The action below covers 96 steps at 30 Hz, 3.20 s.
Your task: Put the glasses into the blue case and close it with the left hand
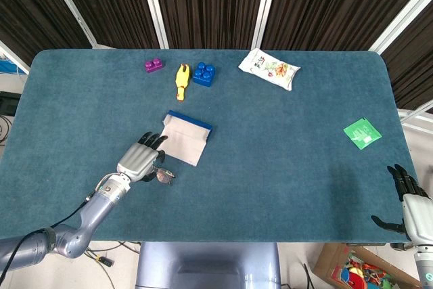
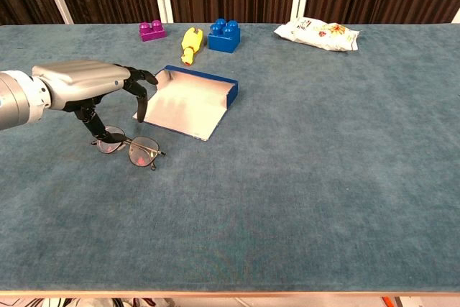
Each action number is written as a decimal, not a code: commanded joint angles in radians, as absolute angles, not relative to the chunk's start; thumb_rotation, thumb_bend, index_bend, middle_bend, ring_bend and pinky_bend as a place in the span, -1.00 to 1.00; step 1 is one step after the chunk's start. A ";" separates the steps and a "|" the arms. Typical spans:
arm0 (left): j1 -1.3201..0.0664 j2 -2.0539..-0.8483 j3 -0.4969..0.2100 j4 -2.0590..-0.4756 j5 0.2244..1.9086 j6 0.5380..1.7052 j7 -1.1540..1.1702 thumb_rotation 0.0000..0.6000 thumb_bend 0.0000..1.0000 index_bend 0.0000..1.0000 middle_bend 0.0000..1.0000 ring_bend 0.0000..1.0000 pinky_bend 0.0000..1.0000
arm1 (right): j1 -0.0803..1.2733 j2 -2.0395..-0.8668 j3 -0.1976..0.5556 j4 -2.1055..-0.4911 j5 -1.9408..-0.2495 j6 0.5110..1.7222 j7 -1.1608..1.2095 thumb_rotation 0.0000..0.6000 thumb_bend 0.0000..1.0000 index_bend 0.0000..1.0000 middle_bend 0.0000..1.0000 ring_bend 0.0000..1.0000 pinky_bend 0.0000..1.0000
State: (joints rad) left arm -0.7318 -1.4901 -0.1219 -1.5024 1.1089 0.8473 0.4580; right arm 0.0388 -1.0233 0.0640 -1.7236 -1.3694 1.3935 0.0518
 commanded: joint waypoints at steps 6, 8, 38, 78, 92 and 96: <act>-0.751 -1.518 -0.105 -1.433 1.089 0.834 0.462 1.00 -0.46 -0.08 -0.89 -1.00 -1.00 | 0.039 -1.024 0.065 -1.725 -1.367 1.394 0.048 1.00 -0.64 -1.00 -0.99 -0.76 -0.53; -0.753 -1.522 -0.102 -1.423 1.089 0.833 0.459 1.00 -0.46 -0.08 -0.89 -1.00 -1.00 | 0.039 -1.024 0.065 -1.724 -1.366 1.394 0.048 1.00 -0.64 -1.00 -0.99 -0.76 -0.53; -0.783 -1.565 -0.081 -1.382 1.073 0.834 0.475 1.00 -0.37 0.08 -0.86 -1.00 -1.00 | 0.040 -1.018 0.065 -1.731 -1.361 1.386 0.052 1.00 -0.64 -1.00 -0.98 -0.76 -0.53; -0.802 -1.567 -0.064 -1.391 1.036 0.842 0.508 1.00 -0.15 0.14 -0.84 -1.00 -1.00 | 0.040 -1.014 0.067 -1.739 -1.349 1.380 0.055 1.00 -0.64 -1.00 -0.98 -0.75 -0.53; -0.806 -1.551 -0.086 -1.404 1.013 0.862 0.517 1.00 -0.11 0.18 -0.81 -1.00 -1.00 | 0.040 -1.014 0.067 -1.742 -1.347 1.378 0.057 1.00 -0.64 -1.00 -0.98 -0.75 -0.53; -0.826 -1.551 -0.106 -1.413 0.988 0.860 0.543 1.00 -0.11 0.18 -0.81 -1.00 -1.00 | 0.039 -1.014 0.067 -1.743 -1.347 1.379 0.057 1.00 -0.64 -1.00 -0.98 -0.75 -0.53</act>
